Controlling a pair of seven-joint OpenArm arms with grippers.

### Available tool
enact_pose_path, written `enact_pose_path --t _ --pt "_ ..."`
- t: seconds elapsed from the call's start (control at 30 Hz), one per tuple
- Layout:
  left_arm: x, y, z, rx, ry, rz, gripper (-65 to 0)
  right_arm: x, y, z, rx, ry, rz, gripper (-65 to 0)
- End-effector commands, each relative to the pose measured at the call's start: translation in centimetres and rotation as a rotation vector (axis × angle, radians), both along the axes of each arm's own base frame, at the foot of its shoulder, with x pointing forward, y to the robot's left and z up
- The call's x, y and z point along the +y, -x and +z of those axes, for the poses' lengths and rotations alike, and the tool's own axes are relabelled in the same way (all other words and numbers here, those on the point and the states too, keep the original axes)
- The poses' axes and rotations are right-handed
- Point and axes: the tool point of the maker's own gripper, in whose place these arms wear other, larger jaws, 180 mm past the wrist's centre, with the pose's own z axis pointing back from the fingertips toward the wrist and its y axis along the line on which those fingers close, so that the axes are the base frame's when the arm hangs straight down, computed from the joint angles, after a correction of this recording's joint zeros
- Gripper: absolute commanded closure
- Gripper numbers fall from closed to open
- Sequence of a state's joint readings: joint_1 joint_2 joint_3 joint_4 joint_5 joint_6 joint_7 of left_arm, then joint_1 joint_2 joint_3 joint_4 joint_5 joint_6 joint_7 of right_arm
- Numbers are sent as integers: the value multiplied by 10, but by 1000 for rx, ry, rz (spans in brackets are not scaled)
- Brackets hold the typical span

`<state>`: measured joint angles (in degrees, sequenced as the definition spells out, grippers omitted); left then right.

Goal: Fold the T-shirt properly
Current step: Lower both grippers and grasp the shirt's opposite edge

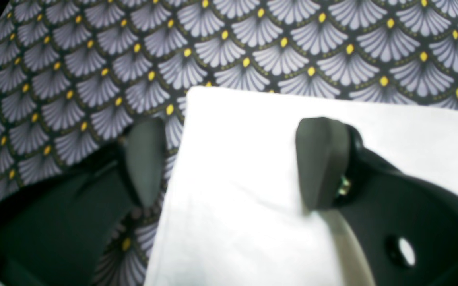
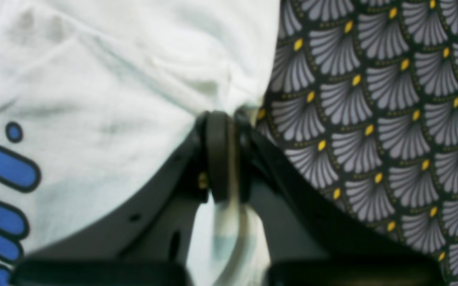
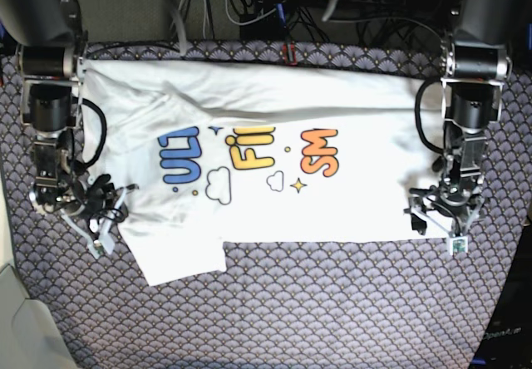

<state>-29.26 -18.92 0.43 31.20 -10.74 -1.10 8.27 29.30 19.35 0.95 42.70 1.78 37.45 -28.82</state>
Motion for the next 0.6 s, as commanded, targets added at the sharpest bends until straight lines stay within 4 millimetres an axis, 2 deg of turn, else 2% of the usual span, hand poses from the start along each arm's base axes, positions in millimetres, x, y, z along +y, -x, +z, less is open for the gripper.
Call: enact_pose_path --t 0.0,0.1,0.2,0.33,0.5,0.57 --pt "8 -12 18 -41 -17 10 -499 -5 -2 5 -1 16 3 -11" --pt "7 -12 18 -43 -10 13 -497 -5 1 2 7 16 3 -11" --pt "-4 -13 13 -41 9 8 -496 -7 2 2 8 20 1 -11" --pt "-1 1 -8 11 22 30 -496 -10 2 1 11 26 -1 -11" --pt "3 5 -15 -3 15 38 -494 -16 4 2 16 37 -6 -11" --pt "3 7 -17 4 17 39 -462 -17 4 2 16 38 -7 -11"
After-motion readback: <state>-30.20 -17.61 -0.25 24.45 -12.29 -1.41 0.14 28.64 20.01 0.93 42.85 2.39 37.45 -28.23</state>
